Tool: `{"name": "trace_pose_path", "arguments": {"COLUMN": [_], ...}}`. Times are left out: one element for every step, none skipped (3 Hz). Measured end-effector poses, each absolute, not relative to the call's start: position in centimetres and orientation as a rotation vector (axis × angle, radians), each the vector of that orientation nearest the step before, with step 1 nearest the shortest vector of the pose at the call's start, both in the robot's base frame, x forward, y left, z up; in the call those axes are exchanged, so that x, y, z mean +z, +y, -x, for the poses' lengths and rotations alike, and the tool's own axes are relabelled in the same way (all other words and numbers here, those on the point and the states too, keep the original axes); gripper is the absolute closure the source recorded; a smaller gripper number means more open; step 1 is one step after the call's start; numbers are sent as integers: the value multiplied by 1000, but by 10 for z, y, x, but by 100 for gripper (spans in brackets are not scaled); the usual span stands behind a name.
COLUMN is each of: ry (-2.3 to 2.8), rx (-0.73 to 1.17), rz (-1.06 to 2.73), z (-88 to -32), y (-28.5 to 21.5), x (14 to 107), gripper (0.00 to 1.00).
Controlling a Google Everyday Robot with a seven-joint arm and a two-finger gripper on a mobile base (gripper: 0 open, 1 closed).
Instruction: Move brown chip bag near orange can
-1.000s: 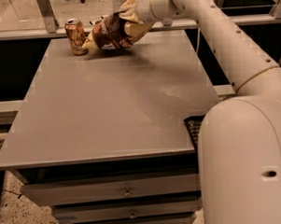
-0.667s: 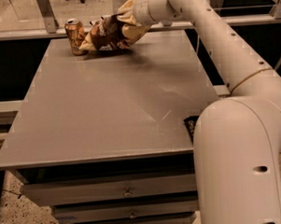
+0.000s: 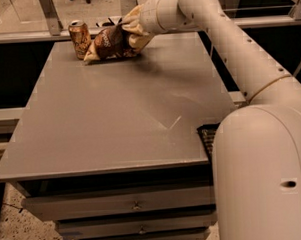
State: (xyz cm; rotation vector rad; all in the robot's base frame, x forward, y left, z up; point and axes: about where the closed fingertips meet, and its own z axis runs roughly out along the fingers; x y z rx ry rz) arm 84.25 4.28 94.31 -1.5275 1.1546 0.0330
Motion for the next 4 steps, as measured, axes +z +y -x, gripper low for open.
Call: {"name": "trace_pose_path", "arguments": {"ry": [1158, 1158, 1161, 1171], "rx": [62, 89, 132, 180], "rz": [1531, 1540, 1543, 1517], "z": [-825, -804, -784, -746], "y": [41, 36, 28, -3], "x": [938, 934, 931, 933], "gripper": [35, 13, 0, 0]}}
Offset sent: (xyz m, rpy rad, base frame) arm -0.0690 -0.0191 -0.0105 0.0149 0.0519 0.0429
